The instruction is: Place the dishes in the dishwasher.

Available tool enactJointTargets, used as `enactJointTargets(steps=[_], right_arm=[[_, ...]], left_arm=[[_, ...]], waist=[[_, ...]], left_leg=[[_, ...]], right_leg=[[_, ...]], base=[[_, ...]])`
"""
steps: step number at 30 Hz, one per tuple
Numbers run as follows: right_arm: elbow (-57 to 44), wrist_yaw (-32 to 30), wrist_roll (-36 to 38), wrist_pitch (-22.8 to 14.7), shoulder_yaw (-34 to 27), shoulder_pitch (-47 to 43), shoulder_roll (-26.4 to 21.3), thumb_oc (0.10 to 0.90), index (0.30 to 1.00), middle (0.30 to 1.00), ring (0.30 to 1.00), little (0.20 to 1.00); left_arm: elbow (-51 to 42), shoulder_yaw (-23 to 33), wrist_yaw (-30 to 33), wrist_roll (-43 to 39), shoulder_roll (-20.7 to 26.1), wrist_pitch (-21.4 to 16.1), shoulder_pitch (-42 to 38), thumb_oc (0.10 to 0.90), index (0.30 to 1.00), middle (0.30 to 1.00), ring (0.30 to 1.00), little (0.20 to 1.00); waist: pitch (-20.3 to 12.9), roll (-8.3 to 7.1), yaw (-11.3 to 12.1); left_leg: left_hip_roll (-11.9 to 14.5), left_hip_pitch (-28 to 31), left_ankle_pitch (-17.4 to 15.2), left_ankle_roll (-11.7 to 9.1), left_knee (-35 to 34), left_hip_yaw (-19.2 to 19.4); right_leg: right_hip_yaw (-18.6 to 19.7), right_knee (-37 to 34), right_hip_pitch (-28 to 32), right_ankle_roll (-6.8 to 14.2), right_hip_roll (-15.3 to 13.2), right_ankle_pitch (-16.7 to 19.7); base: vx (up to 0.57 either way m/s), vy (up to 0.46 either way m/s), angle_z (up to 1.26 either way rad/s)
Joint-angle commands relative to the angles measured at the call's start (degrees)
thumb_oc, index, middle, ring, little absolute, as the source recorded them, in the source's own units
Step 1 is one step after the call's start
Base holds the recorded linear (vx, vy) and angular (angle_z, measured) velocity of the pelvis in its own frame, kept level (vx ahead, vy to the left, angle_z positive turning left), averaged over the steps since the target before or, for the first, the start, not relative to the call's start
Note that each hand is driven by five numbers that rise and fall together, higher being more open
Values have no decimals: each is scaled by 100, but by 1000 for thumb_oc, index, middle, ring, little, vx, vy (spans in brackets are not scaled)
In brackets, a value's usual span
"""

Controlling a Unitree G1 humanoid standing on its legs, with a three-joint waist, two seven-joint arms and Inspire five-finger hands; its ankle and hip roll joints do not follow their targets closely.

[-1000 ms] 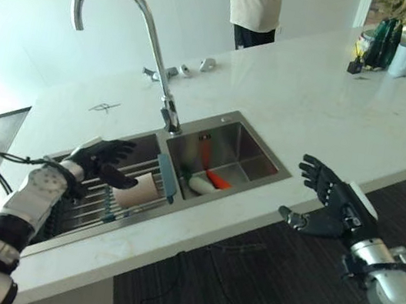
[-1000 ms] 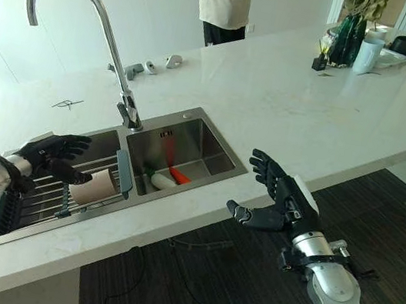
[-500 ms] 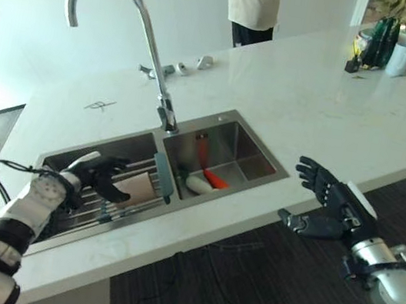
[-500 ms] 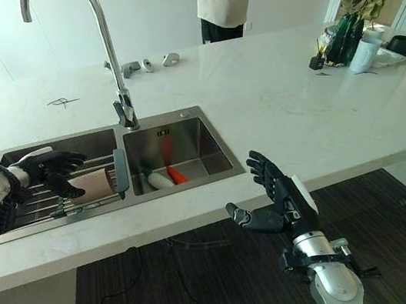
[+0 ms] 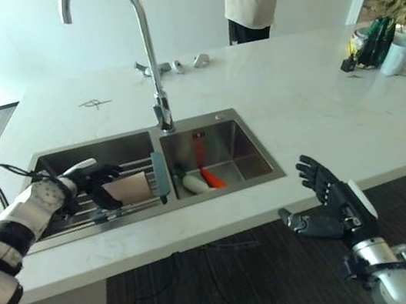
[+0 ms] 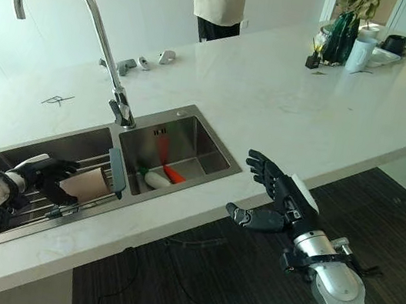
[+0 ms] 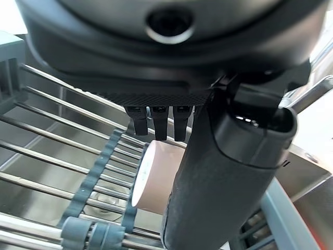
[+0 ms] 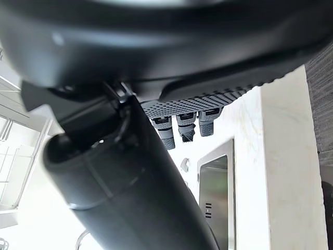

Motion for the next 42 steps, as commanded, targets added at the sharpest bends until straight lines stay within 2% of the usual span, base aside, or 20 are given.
enactJointTargets(steps=[1,20,25,30,31,32,34,36,38,42], right_arm=[[-447,-105,138,-755,-368,-491,-45,800,900,900,900,900],[-551,-158,175,-751,-470,-414,-170,800,900,900,900,900],[-560,-145,210,-767,-444,-457,-226,800,900,900,900,900],[-550,-130,245,-795,-383,-507,-298,800,900,900,900,900],[-540,-123,277,-796,-388,-516,-335,800,900,900,900,900],[-530,-123,288,-793,-383,-531,-352,800,900,900,900,900],[-526,-85,314,-776,-362,-570,-370,800,900,900,900,900],[-563,-98,317,-731,-333,-603,-385,800,900,900,900,900],[-595,-119,319,-674,-264,-674,-392,800,900,900,900,900],[-604,-142,319,-656,-203,-680,-367,800,900,900,900,900]], left_arm=[[30,512,506,198,426,-276,-650,800,900,900,900,900],[509,422,434,364,443,-114,-774,800,900,900,900,900],[843,383,254,438,429,-36,-854,800,900,900,900,900],[1079,138,-117,558,334,-164,-937,800,900,900,900,900],[1117,49,-334,640,309,-106,-945,696,745,745,745,745],[1153,-5,-461,674,289,-62,-958,646,669,669,669,669],[1341,-205,-930,898,161,137,-995,574,561,561,561,561],[1454,-316,-1198,1030,86,207,-1001,530,495,495,495,495],[1613,-495,-1335,1223,-9,184,-1022,409,314,314,314,314],[1714,-639,-1243,1225,-31,21,-1006,400,300,300,300,300]], waist=[[-211,-108,-14],[-243,-134,-158],[-268,-139,-226],[-285,-128,-303],[-292,-124,-319],[-296,-119,-328],[-300,-98,-368],[-299,-90,-388],[-296,-83,-420],[-316,-86,-465]], left_leg=[[119,-443,-1039,303,1143,-219],[82,-409,-1081,358,1143,-128],[92,-393,-1112,366,1143,-42],[96,-374,-1129,381,1143,21],[100,-369,-1135,383,1143,38],[100,-367,-1137,383,1143,45],[98,-361,-1134,396,1143,62],[95,-353,-1138,403,1143,65],[92,-340,-1146,410,1143,73],[91,-317,-1155,410,1143,106]], right_leg=[[-365,-851,768,418,-212,207],[-234,-851,729,420,-124,251],[-185,-851,672,437,-106,269],[-149,-851,658,422,-62,265],[-143,-851,659,420,-54,265],[-139,-851,660,421,-49,263],[-120,-851,663,415,-30,264],[-108,-851,667,412,-21,264],[-88,-851,674,414,-10,263],[-33,-851,671,435,7,280]], base=[[-11,1,-3],[-3,5,-4],[-16,10,-15],[-4,3,-2],[0,0,0],[0,0,0],[2,11,-7],[8,6,-10],[10,1,-9],[4,-1,-1]])
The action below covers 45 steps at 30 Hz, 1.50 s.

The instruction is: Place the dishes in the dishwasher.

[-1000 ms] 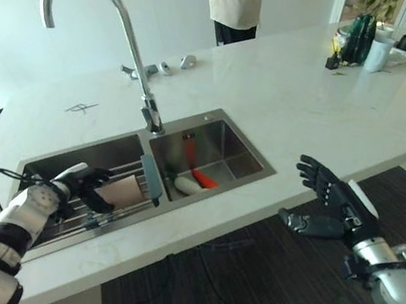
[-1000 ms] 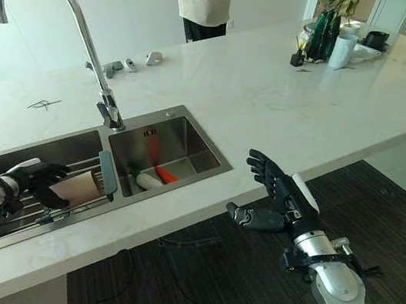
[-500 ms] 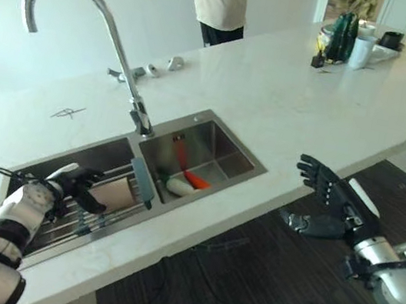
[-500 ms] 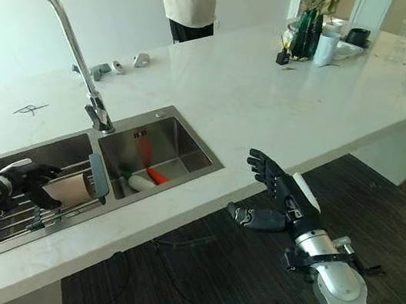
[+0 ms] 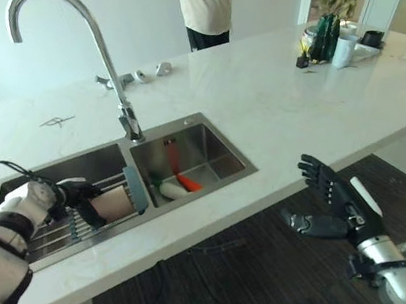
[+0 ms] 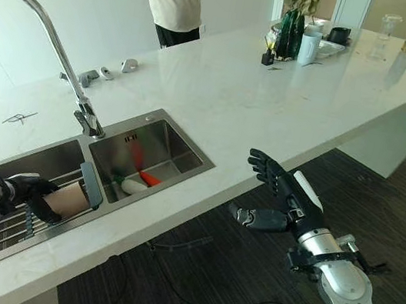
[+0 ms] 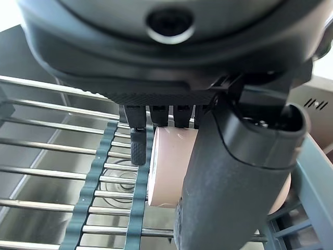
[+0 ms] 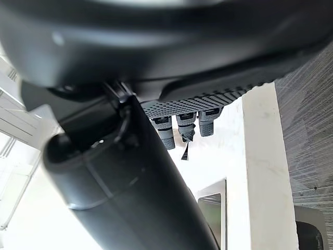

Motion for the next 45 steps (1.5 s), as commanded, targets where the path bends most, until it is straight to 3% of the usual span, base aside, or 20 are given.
enactJointTargets(steps=[1,7,11,14,20,21,23,25,30,36,43,45], right_arm=[[-582,-123,329,-607,-271,-659,-9,800,900,900,900,900],[-615,-19,295,-737,-499,-343,170,800,900,900,900,900],[-552,-60,251,-940,-707,-95,280,800,900,900,900,900],[-535,-147,195,-999,-909,95,431,800,900,900,900,900],[-555,-320,219,-959,-1145,236,613,800,900,900,900,900],[-592,-397,223,-942,-1198,232,655,800,900,900,900,900],[-717,-600,219,-821,-1279,204,703,800,900,900,900,900],[-794,-727,200,-792,-1310,197,763,800,900,900,900,900],[-1046,-1056,224,-922,-1347,143,1018,800,900,900,900,900],[-1330,-1406,162,-1283,-1326,52,1266,800,900,900,900,900],[-1512,-1456,7,-1213,-1004,-96,1368,800,900,900,900,900],[-1543,-1503,-75,-1201,-1001,-114,1356,800,900,900,900,900]], left_arm=[[-16,38,77,256,89,-189,-116,400,300,300,300,300],[-612,279,929,14,221,-606,-128,400,300,300,300,300],[-1649,749,2099,-203,363,-1029,207,400,300,300,300,300],[-2596,1489,2970,-352,483,-1281,815,400,300,300,300,300],[-3903,2835,3975,-375,629,-1632,1562,400,300,300,300,300],[-4232,3239,4401,-320,773,-1747,1751,400,300,300,300,300],[-5112,3721,4742,-620,917,-1459,1938,400,300,300,300,300],[-5566,4036,4959,-697,881,-1439,2168,400,300,300,300,300],[-6843,4782,5440,-882,259,-1904,3014,400,300,300,300,300],[-7842,4773,5598,-440,-387,-2274,3435,400,300,300,300,300],[-8582,4971,5732,-498,-1120,-2419,4058,400,300,300,300,300],[-8718,5055,5654,-749,-1242,-2488,4190,400,300,300,300,300]], waist=[[-232,-215,-8],[-191,-255,48],[-129,-320,225],[-111,-391,436],[-154,-520,720],[-178,-535,811],[-203,-569,980],[-200,-594,1081],[-209,-683,1380],[-153,-720,1671],[87,-689,2298],[199,-630,2401]], left_leg=[[73,-607,-999,405,1164,-333],[43,-640,-992,425,1164,-412],[4,-711,-966,429,1164,-579],[-44,-767,-957,423,1164,-748],[-76,-904,-881,364,1164,-993],[-83,-962,-851,340,1164,-1089],[-100,-1031,-831,314,1164,-1250],[-109,-1071,-812,296,1164,-1351],[-116,-1192,-726,239,1164,-1661],[-65,-1348,-574,143,1164,-1951],[140,-1794,-110,-212,1164,-2514],[284,-1965,51,-319,1164,-2447]], right_leg=[[-434,-856,652,482,-183,254],[-453,-856,665,462,-164,281],[-566,-856,688,437,-219,236],[-651,-856,723,425,-270,215],[-798,-856,722,380,-327,212],[-828,-856,714,356,-324,202],[-898,-856,716,331,-328,163],[-964,-856,730,315,-338,136],[-1189,-856,807,217,-334,29],[-1472,-856,905,84,-295,-107],[-1978,-856,981,-99,-266,-271],[-2166,-856,983,-128,-316,-279]], base=[[0,0,0],[2,-3,-1],[-10,-13,7],[2,-35,22],[4,-60,30],[15,-77,29],[0,-81,25],[-15,-68,45],[-13,-98,30],[-29,-104,34],[-52,-102,48],[-155,5,61]])
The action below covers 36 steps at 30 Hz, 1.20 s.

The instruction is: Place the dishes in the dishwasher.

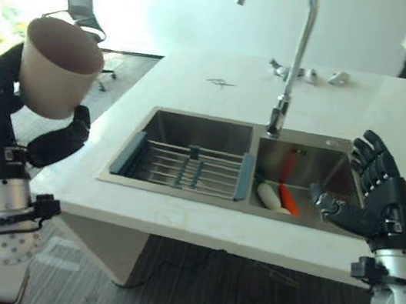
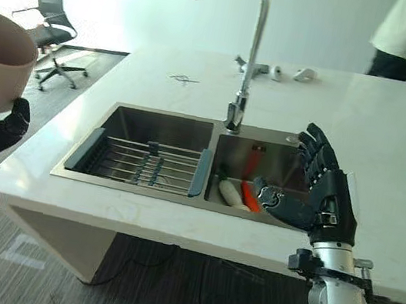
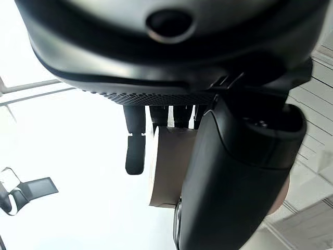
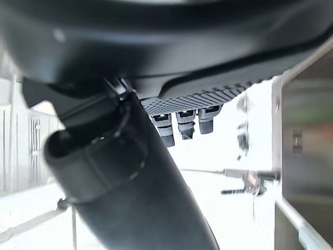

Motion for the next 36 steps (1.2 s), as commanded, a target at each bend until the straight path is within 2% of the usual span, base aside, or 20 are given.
enactJointTargets(steps=[1,2,3,4,5,6,8,9,12,14,19,22,24,25,26,27,28,30,32,36], right_arm=[[-763,-180,-134,-573,-399,-609,-106,800,900,900,900,900],[-749,-252,-245,-609,-411,-590,-108,800,900,900,900,900],[-760,-308,-334,-646,-429,-583,-117,800,900,900,900,900],[-686,-544,-459,-699,-467,-602,-195,800,900,900,900,900],[-633,-592,-460,-732,-512,-626,-228,800,900,900,900,900],[-358,-472,-177,-930,-625,-727,-336,800,900,900,900,900],[-252,-389,-70,-997,-655,-772,-368,800,900,900,900,900],[-180,-345,-111,-1018,-697,-831,-366,800,900,900,900,900],[-305,-443,-317,-961,-704,-859,-274,800,900,900,900,900],[-334,-560,-381,-874,-632,-908,-147,800,900,900,900,900],[-317,-955,-658,-976,-521,-833,204,800,900,900,900,900],[-277,-960,-430,-979,-451,-831,469,800,900,900,900,900],[-274,-907,-370,-1032,-401,-786,597,800,900,900,900,900],[-282,-871,-406,-1055,-376,-745,634,800,900,900,900,900],[-306,-967,-425,-1040,-367,-730,612,800,900,900,900,900],[-300,-1039,-421,-1045,-376,-711,595,800,900,900,900,900],[-262,-1029,-368,-1064,-409,-702,567,800,900,900,900,900],[-216,-780,-273,-1151,-457,-677,554,800,900,900,900,900],[-345,-639,-337,-1173,-405,-580,586,800,900,900,900,900],[-424,-703,-338,-1165,-311,-624,460,800,900,900,900,900]], left_arm=[[-615,627,219,-331,517,-662,-601,400,300,300,300,300],[-625,595,119,-446,463,-742,-596,400,300,300,300,300],[-607,526,93,-462,417,-793,-650,400,300,300,300,300],[-470,368,-36,-609,432,-946,-810,400,300,300,300,300],[-431,328,-47,-669,432,-1017,-846,400,300,300,300,300],[-300,335,76,-797,464,-1243,-862,400,300,300,300,300],[-279,356,115,-858,449,-1294,-863,400,300,300,300,300],[-313,406,53,-1029,442,-1328,-900,400,300,300,300,300],[-406,310,-85,-1116,371,-1293,-1094,400,300,300,300,300],[-409,202,-106,-1294,343,-1329,-1215,400,300,300,300,300],[-570,-95,-206,-1017,181,-1333,-1555,400,300,300,300,300],[-600,-142,-47,-892,125,-1396,-1612,400,300,300,300,300],[-606,-192,67,-692,106,-1440,-1655,400,300,300,300,300],[-655,-226,98,-545,48,-1380,-1671,400,300,300,300,300],[-662,-279,70,-553,56,-1332,-1700,400,300,300,300,300],[-622,-339,35,-607,94,-1266,-1748,400,300,300,300,300],[-558,-368,14,-688,128,-1258,-1787,400,300,300,300,300],[-506,-346,198,-646,140,-1301,-1775,400,300,300,300,300],[-626,-223,251,-588,68,-1331,-1537,400,300,300,300,300],[-766,-201,286,-654,33,-1263,-1376,400,300,300,300,300]], waist=[[112,-171,-112],[169,-154,-111],[217,-138,-173],[273,-165,-338],[244,-206,-406],[316,-344,-483],[325,-424,-490],[352,-493,-523],[303,-420,-600],[238,-301,-554],[184,-234,-459],[200,-132,-349],[235,-85,-334],[252,-107,-357],[230,-150,-415],[175,-231,-530],[126,-277,-594],[64,-356,-656],[38,-390,-572],[22,-430,-441]], left_leg=[[240,-591,-369,-138,806,260],[365,-650,-274,-193,806,522],[584,-687,-133,-253,806,1014],[924,-488,-19,-313,806,1993],[979,-293,-99,-335,806,2213],[715,220,-54,-172,806,2583],[579,452,84,-123,806,2686],[506,715,64,-73,812,2885],[548,965,-478,24,806,3111],[446,893,-996,127,806,2844],[93,637,-1212,250,806,2324],[-10,596,-1261,414,806,2120],[-102,532,-1292,523,806,1871],[-181,406,-1211,605,806,1731],[-293,334,-1228,632,806,1511],[-456,231,-1239,654,806,1237],[-539,181,-1246,659,806,1094],[-624,87,-1237,654,806,944],[-608,87,-1276,696,806,945],[-559,140,-1266,673,806,920]], right_leg=[[-180,-1383,903,342,46,377],[-423,-1383,967,369,-21,390],[-736,-1383,1033,408,-98,419],[-1264,-1383,1214,473,-249,454],[-1293,-1383,1257,503,-283,406],[-1369,-1383,1311,481,-450,443],[-1355,-1383,1294,458,-535,469],[-1393,-1383,1297,494,-668,542],[-1658,-1383,1298,613,-814,734],[-1835,-1383,1315,755,-920,961],[-2099,-1383,1298,904,-1198,1671],[-2262,-1363,1435,892,-1251,2068],[-2102,-1244,1430,867,-1219,2190],[-1944,-1217,1313,720,-1132,2167],[-1606,-1383,1208,677,-890,1989],[-1121,-1383,953,619,-653,1637],[-782,-1383,832,599,-533,1396],[-286,-1383,572,629,-494,1155],[-179,-1383,636,722,-502,1148],[-259,-1383,787,710,-505,953]], base=[[-186,-27,76],[-235,-42,126],[-287,-36,163],[-224,-8,251],[-247,80,322],[-154,106,296],[-138,140,138],[-150,247,92],[-149,333,123],[-72,443,102],[53,307,76],[100,315,78],[62,215,60],[-1,66,62],[-9,-65,93],[76,-136,118],[75,-119,136],[90,-100,155],[96,-146,114],[12,-136,36]])
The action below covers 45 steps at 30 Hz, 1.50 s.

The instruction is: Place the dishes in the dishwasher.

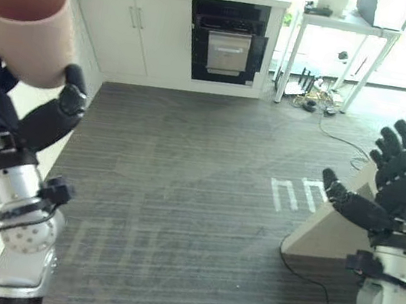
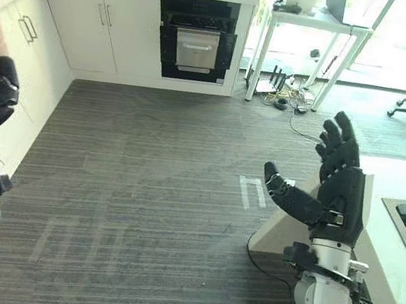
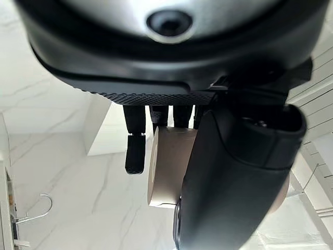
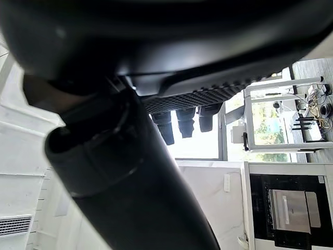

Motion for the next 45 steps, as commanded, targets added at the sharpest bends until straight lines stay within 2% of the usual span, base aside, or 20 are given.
enactJointTargets(steps=[1,5,6,16,17,18,19,21,23,24,26,30,32,33,36,37,39,40,42,45], right_arm=[[-457,-93,101,-644,-151,-642,-368,800,900,900,900,900],[-517,-189,103,-561,-60,-711,-439,800,900,900,900,900],[-343,372,165,-402,-5,-391,-704,800,900,900,900,900],[-438,524,295,-228,77,-431,-793,800,900,900,900,900],[-413,572,343,-231,99,-450,-816,800,900,900,900,900],[-360,665,428,-245,94,-484,-876,800,900,900,900,900],[-326,637,453,-292,95,-529,-885,800,900,900,900,900],[-311,711,497,-370,104,-570,-824,800,900,900,900,900],[-369,660,379,-282,189,-628,-780,800,900,900,900,900],[-408,643,250,-224,310,-672,-750,800,900,900,900,900],[-344,539,318,-332,285,-657,-873,800,900,900,900,900],[-329,727,597,-451,146,-531,-786,800,900,900,900,900],[-452,737,527,-431,49,-421,-712,800,900,900,900,900],[-455,658,462,-445,58,-445,-659,800,900,900,900,900],[-451,563,428,-432,89,-501,-547,800,900,900,900,900],[-474,558,339,-386,145,-511,-457,800,900,900,900,900],[-531,579,228,-372,219,-455,-391,800,900,900,900,900],[-496,629,161,-351,319,-505,-392,800,900,900,900,900],[-400,626,152,-339,387,-586,-463,800,900,900,900,900],[-378,676,257,-297,252,-590,-560,800,900,900,900,900]], left_arm=[[-649,170,77,-10,478,-464,-549,400,300,300,300,300],[-658,197,146,-116,521,-396,-550,400,300,300,300,300],[-316,-706,-297,-603,164,-130,-625,400,300,300,300,300],[-319,-717,-328,-763,154,-131,-593,400,300,300,300,300],[-342,-697,-301,-768,125,-146,-542,400,300,300,300,300],[-364,-684,-235,-754,94,-180,-451,400,300,300,300,300],[-360,-674,-265,-796,75,-186,-429,400,300,300,300,300],[-369,-659,-336,-840,40,-153,-397,400,300,300,300,300],[-367,-664,-485,-852,-13,-117,-390,400,300,300,300,300],[-373,-718,-413,-617,-9,-192,-289,400,300,300,300,300],[-253,-686,-355,-686,60,-385,-211,400,300,300,300,300],[-78,-701,-333,-655,83,-363,-443,400,300,300,300,300],[-172,-674,-451,-647,114,-231,-523,400,300,300,300,300],[-174,-681,-517,-696,131,-200,-569,400,300,300,300,300],[-160,-716,-704,-667,139,-167,-649,400,300,300,300,300],[-180,-767,-775,-596,127,-105,-671,400,300,300,300,300],[-218,-769,-885,-627,127,-23,-633,400,300,300,300,300],[-189,-784,-825,-553,115,-6,-589,400,300,300,300,300],[-137,-740,-827,-662,146,22,-604,400,300,300,300,300],[-77,-643,-963,-905,232,58,-653,400,300,300,300,300]], waist=[[-332,-52,-63],[-335,-56,-59],[-175,-49,-552],[-197,-33,-581],[-169,-79,-585],[-87,-250,-539],[44,-365,-469],[168,-333,-394],[192,-250,-321],[232,55,-202],[154,149,-117],[-60,120,-139],[-153,50,-139],[-183,23,-135],[-216,60,-189],[-217,84,-185],[-204,150,-187],[-146,247,-246],[-108,254,-269],[-51,153,-326]], left_leg=[[503,-9,-594,-319,256,78],[547,16,-584,-336,256,1],[1056,64,-346,-671,256,155],[1127,187,-258,-742,256,175],[1107,309,-111,-753,256,283],[1055,498,613,-832,285,491],[992,286,750,-836,904,445],[941,-144,881,-815,1096,351],[910,-233,909,-784,257,421],[1243,-958,609,-822,256,220],[1277,-1357,733,-865,256,-36],[1097,-1239,443,-696,256,100],[957,-1121,377,-559,256,151],[781,-1011,301,-448,256,0],[603,-819,175,-294,256,-110],[508,-700,106,-210,256,-112],[437,-519,7,-110,256,-130],[458,-303,-89,-79,256,-125],[426,-188,-163,-75,256,-95],[321,-78,-233,-119,256,-158]], right_leg=[[-7,-479,458,379,-9,72],[60,-479,525,369,102,-76],[660,-479,507,179,539,-230],[707,-479,543,30,685,-336],[769,-479,547,-32,713,-344],[924,-479,600,-182,703,-349],[1035,-479,644,-264,701,-299],[1110,-479,743,-286,817,-306],[1121,-479,830,-172,880,-383],[1084,-479,1071,-56,1052,-573],[1190,-479,1366,-47,1138,-835],[1211,-479,1663,157,874,-932],[1088,-479,1776,272,724,-683],[1039,-479,1796,372,644,-200],[932,-400,1904,416,672,528],[862,236,1814,442,669,880],[837,1277,1499,481,673,1237],[765,1946,893,444,660,1404],[589,1826,422,310,675,1050],[239,524,376,239,747,771]], base=[[16,-98,26],[11,-117,-1],[9,-41,1],[22,-69,0],[105,-256,-23],[120,-337,-20],[95,-279,-45],[120,-88,-47],[331,184,0],[425,342,10],[526,431,-23],[366,321,-33],[352,292,-4],[306,276,23],[268,261,44],[224,253,46],[242,313,39],[208,306,43],[185,145,5],[288,-48,-14]])
